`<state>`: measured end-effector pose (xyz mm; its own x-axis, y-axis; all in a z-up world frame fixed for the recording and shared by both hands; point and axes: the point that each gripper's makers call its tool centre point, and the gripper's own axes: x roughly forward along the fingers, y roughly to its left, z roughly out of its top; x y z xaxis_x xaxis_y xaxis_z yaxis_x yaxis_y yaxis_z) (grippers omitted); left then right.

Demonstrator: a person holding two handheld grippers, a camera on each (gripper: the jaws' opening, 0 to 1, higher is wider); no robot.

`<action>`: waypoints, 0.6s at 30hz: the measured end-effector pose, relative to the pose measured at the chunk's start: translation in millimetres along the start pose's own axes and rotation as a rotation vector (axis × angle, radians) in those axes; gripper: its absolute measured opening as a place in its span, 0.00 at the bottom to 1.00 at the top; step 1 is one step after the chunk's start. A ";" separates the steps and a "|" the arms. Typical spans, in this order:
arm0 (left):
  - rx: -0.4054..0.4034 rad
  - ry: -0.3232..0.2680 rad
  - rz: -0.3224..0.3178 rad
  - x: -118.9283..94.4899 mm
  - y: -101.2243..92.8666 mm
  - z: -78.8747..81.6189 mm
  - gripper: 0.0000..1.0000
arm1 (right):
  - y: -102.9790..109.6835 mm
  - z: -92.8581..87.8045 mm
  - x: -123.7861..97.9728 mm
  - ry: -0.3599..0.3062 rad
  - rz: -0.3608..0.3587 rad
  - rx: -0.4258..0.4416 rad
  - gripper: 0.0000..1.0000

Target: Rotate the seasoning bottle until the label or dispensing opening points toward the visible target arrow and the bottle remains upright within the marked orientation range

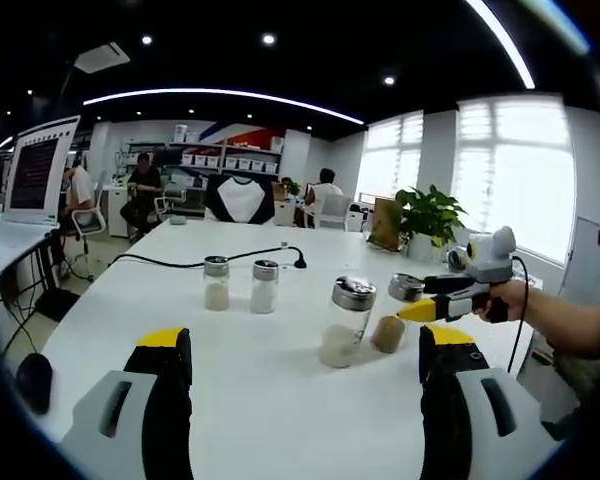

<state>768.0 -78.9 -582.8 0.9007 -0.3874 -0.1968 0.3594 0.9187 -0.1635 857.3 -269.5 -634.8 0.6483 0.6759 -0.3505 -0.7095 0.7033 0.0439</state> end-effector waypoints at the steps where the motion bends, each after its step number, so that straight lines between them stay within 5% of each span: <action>1: 0.000 0.000 0.000 0.1 0.0 0.1 1.00 | 1.6 -0.1 1.6 -0.004 0.023 -0.006 0.72; 18: -0.009 -0.003 0.006 -0.4 1.7 0.2 1.00 | 4.1 -17.7 14.1 0.029 0.094 0.018 0.54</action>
<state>768.3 -77.2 -582.8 0.9034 -0.3818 -0.1951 0.3519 0.9202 -0.1713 858.7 -261.0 -656.1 0.5709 0.7322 -0.3714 -0.7612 0.6416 0.0949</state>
